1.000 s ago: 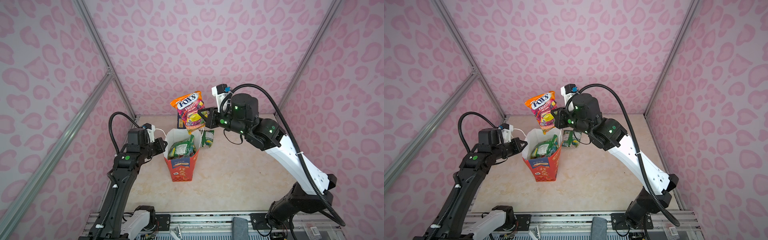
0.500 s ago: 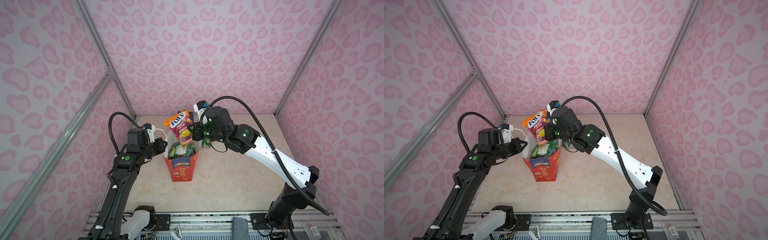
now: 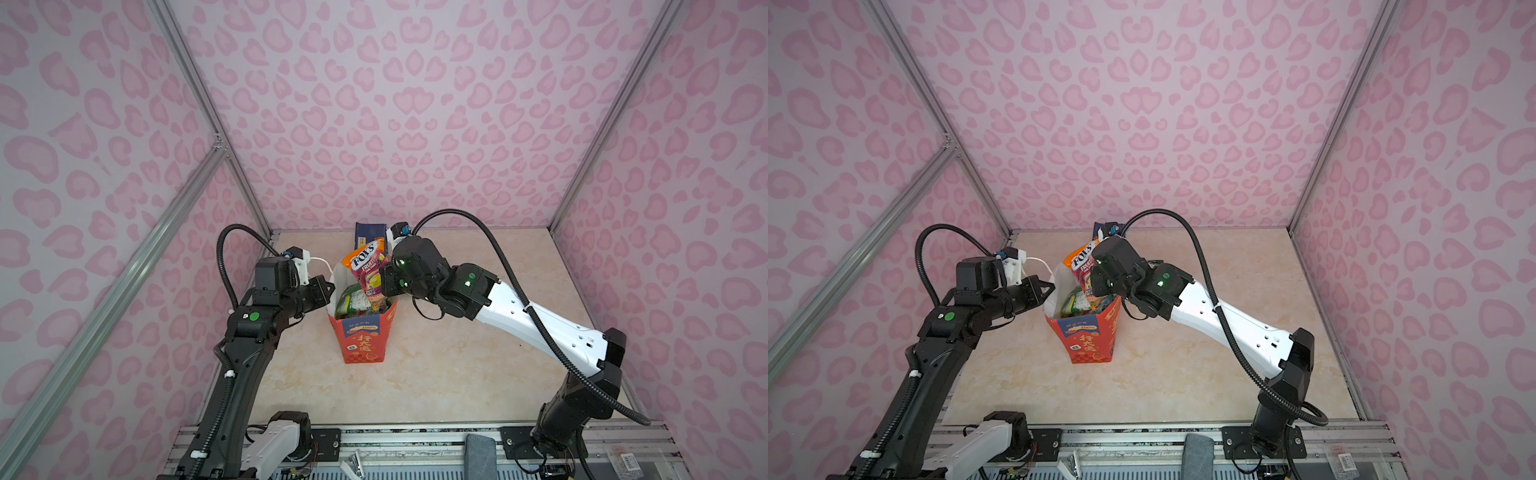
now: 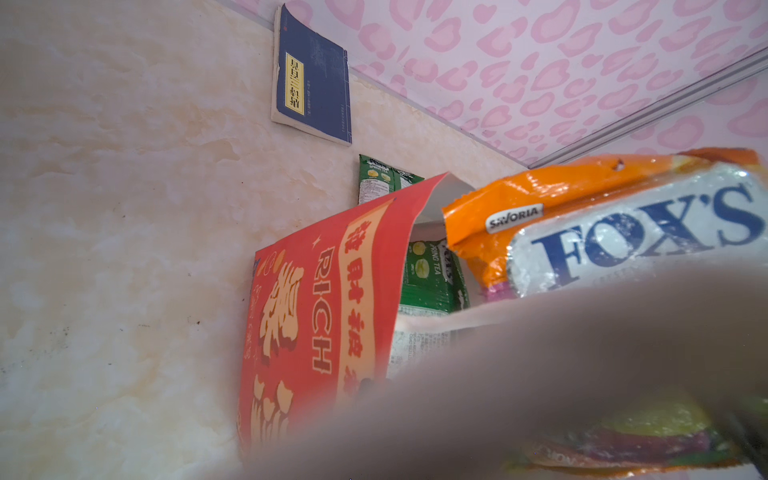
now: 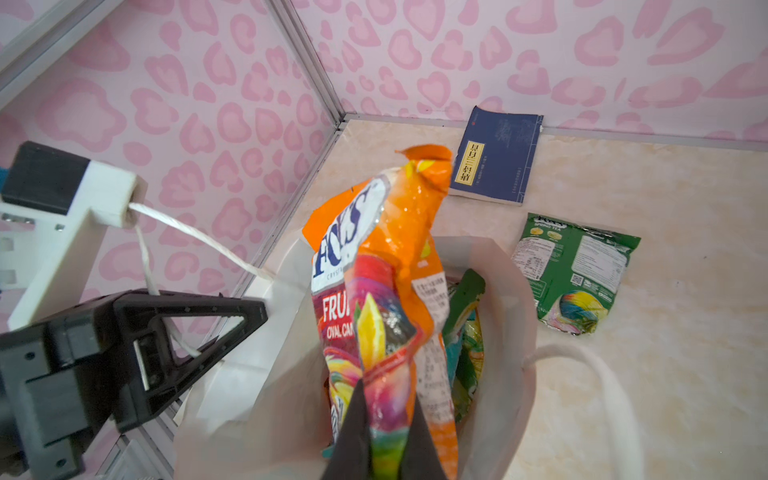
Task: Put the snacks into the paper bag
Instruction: 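Lower the Fox's Fruits packet into the bag with the right gripper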
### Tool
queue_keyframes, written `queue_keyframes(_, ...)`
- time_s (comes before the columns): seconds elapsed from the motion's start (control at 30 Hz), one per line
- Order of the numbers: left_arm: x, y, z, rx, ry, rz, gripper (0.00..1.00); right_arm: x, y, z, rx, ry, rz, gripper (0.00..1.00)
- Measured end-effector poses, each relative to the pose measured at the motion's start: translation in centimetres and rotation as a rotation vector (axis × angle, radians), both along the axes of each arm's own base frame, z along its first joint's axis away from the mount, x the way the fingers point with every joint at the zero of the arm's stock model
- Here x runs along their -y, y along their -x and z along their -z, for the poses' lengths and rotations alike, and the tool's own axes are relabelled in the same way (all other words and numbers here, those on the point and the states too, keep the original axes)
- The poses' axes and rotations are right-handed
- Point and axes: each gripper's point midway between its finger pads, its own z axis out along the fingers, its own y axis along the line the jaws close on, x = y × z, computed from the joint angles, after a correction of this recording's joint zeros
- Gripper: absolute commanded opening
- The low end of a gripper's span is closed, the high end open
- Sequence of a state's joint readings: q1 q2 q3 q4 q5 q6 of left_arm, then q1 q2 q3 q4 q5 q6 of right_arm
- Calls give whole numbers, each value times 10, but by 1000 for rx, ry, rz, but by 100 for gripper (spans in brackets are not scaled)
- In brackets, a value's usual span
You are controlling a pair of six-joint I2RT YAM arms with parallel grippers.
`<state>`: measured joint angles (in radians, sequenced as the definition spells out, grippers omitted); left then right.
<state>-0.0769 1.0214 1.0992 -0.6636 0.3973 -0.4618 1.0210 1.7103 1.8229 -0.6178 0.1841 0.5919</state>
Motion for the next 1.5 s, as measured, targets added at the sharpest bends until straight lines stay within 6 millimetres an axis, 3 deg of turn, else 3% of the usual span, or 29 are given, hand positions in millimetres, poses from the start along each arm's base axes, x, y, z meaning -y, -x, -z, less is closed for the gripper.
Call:
queue_keyframes(0.2,0,1,-1,3,0,0,8,-10,-2,8,-15,-26,42,0)
queue_keyframes(0.43,1,1,-2,5,5,5,8,-7,-1,25,-51,-53,102,0)
queue_keyframes(0.93,1,3,-5,18,6,5,8,-27,25,37,-102,-99,137,0)
queue_keyframes(1.43,2,4,-6,24,11,11,8,-27,23,47,-117,-102,178,0)
queue_keyframes(1.5,2,4,-6,24,11,11,8,-27,23,47,-118,-103,182,4)
